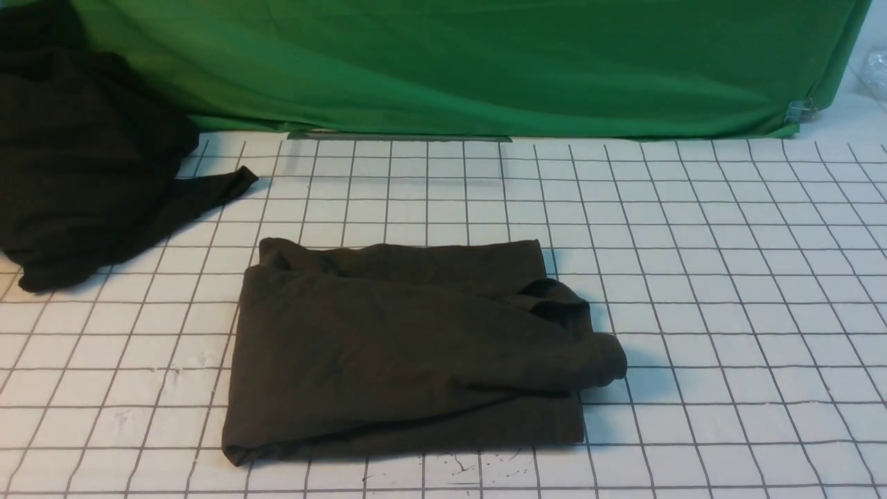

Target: Fold a long-sleeved shirt over a white checkered tablecloth.

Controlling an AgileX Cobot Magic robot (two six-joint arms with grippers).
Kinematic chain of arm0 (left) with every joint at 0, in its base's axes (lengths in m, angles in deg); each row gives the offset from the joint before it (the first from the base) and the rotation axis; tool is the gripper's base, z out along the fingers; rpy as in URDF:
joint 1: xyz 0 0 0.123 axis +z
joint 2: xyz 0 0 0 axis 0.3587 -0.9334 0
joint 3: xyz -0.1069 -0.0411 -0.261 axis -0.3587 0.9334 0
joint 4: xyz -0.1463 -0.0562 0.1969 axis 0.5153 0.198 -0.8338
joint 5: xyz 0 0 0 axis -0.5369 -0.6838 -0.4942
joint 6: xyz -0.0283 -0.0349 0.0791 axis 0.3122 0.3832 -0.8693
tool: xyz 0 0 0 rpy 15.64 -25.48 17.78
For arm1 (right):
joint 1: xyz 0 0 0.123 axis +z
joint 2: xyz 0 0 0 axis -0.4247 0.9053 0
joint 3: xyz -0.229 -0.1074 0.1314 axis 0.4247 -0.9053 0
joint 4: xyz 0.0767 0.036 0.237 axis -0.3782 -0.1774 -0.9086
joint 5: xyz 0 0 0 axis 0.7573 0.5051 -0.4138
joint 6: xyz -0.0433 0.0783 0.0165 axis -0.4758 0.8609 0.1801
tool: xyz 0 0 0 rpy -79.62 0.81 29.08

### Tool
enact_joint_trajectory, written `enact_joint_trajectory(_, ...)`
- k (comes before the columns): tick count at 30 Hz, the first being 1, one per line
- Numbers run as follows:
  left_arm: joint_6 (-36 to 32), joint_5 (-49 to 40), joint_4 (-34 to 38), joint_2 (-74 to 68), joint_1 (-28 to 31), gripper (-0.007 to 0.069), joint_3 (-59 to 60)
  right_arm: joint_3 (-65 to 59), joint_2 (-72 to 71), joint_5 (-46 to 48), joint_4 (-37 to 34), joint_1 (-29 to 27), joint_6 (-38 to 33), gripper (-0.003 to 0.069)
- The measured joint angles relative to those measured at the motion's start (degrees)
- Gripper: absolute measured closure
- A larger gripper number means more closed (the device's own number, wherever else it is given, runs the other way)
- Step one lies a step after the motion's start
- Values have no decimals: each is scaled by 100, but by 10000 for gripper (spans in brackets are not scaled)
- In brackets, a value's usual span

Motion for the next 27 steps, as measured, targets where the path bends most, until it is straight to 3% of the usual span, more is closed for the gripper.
enact_joint_trajectory(19,-53,138,-131,5,0,622,30,0,0,65,0,0,0,608)
enact_joint_trajectory(22,67,240,-460,49,14,622,154,0,0,85,0,0,0,603)
enact_joint_trajectory(25,894,573,-1372,285,243,622,695,0,0,207,0,0,0,595)
enact_joint_trajectory(27,1070,831,-1530,482,441,622,1097,0,0,311,0,0,0,590)
